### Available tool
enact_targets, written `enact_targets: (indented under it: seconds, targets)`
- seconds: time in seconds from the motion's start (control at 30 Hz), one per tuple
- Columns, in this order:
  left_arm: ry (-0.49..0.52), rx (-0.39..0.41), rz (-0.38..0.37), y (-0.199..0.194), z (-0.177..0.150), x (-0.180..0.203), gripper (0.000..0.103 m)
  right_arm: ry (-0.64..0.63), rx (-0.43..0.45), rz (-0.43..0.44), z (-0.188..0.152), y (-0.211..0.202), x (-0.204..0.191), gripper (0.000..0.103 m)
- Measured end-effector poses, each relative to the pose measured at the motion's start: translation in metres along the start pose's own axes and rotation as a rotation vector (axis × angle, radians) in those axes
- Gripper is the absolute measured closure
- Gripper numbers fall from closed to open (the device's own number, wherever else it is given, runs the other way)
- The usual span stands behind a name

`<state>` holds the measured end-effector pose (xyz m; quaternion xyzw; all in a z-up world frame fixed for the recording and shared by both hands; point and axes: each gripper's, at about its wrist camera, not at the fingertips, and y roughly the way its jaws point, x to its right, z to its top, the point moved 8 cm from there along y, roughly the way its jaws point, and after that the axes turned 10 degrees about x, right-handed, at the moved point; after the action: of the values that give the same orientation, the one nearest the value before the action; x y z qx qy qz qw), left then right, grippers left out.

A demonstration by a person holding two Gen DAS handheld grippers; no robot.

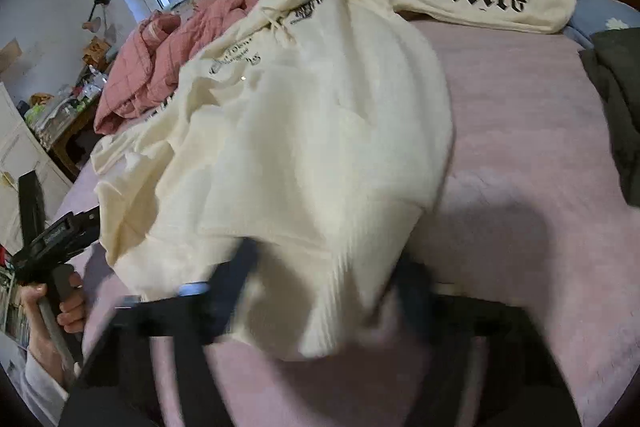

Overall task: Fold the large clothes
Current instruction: 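Grasp the ribbed hoodie hem with both grippers and lift it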

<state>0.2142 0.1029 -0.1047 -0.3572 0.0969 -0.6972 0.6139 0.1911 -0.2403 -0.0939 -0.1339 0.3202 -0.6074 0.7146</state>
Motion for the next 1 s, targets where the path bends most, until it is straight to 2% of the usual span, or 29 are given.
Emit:
enact_targets:
  seconds: [0.03, 0.07, 0.1, 0.13, 0.2, 0.23, 0.37, 0.43, 0.5, 0.6, 0.67, 0.7, 0.73, 0.8, 0.87, 0.9, 0.93, 1.0]
  targets:
    - [-0.007, 0.003, -0.001, 0.002, 0.002, 0.0, 0.082, 0.013, 0.018, -0.028, 0.003, -0.005, 0.003, 0.094]
    - [-0.008, 0.036, 0.017, -0.003, 0.005, 0.0, 0.085, 0.032, 0.055, -0.026, 0.007, -0.012, 0.006, 0.094]
    - [-0.008, 0.079, 0.017, -0.013, 0.009, 0.0, 0.095, 0.047, 0.094, -0.03, 0.012, -0.022, 0.009, 0.094]
    - [-0.007, 0.127, 0.019, -0.024, 0.016, -0.001, 0.095, 0.054, 0.156, -0.043, 0.021, -0.039, 0.012, 0.094]
    - [-0.001, 0.242, 0.036, -0.061, 0.03, 0.0, 0.095, 0.033, 0.216, -0.052, 0.035, -0.062, 0.014, 0.095]
    - [0.0, 0.271, 0.037, -0.076, 0.034, 0.0, 0.096, 0.011, 0.258, -0.073, 0.044, -0.078, 0.015, 0.095]
    - [-0.023, 0.308, 0.025, -0.14, 0.046, 0.0, 0.096, 0.023, 0.357, -0.097, 0.063, -0.13, 0.024, 0.096]
    - [-0.008, 0.305, 0.056, -0.165, 0.046, -0.004, 0.096, 0.028, 0.391, -0.111, 0.072, -0.155, 0.031, 0.096]
    - [0.013, 0.298, 0.084, -0.182, 0.037, -0.007, 0.096, 0.042, 0.39, -0.111, 0.074, -0.171, 0.037, 0.096]
    - [0.041, 0.237, 0.156, -0.18, 0.005, -0.023, 0.095, 0.024, 0.301, -0.087, 0.064, -0.171, 0.042, 0.096]
    - [0.075, 0.185, 0.206, -0.159, -0.012, -0.031, 0.095, -0.017, 0.261, -0.116, 0.049, -0.155, 0.049, 0.088]
    - [0.102, 0.156, 0.237, -0.147, -0.019, -0.035, 0.095, -0.034, 0.227, -0.121, 0.041, -0.145, 0.052, 0.075]
    - [0.13, 0.131, 0.274, -0.137, -0.023, -0.039, 0.094, -0.043, 0.186, -0.146, 0.033, -0.133, 0.056, 0.07]
    - [0.162, 0.125, 0.304, -0.13, -0.028, -0.042, 0.089, -0.065, 0.129, -0.198, 0.022, -0.12, 0.066, 0.069]
    - [0.202, 0.141, 0.313, -0.132, -0.027, -0.04, 0.074, -0.076, 0.111, -0.219, 0.018, -0.12, 0.074, 0.063]
    - [0.231, 0.14, 0.32, -0.134, -0.03, -0.037, 0.055, -0.089, 0.106, -0.212, 0.017, -0.122, 0.074, 0.046]
    - [0.264, 0.147, 0.325, -0.139, -0.034, -0.033, 0.045, -0.123, 0.113, -0.199, 0.015, -0.129, 0.073, 0.033]
    - [0.377, 0.177, 0.311, -0.149, -0.044, -0.017, 0.037, -0.189, 0.144, -0.202, 0.013, -0.142, 0.071, 0.031]
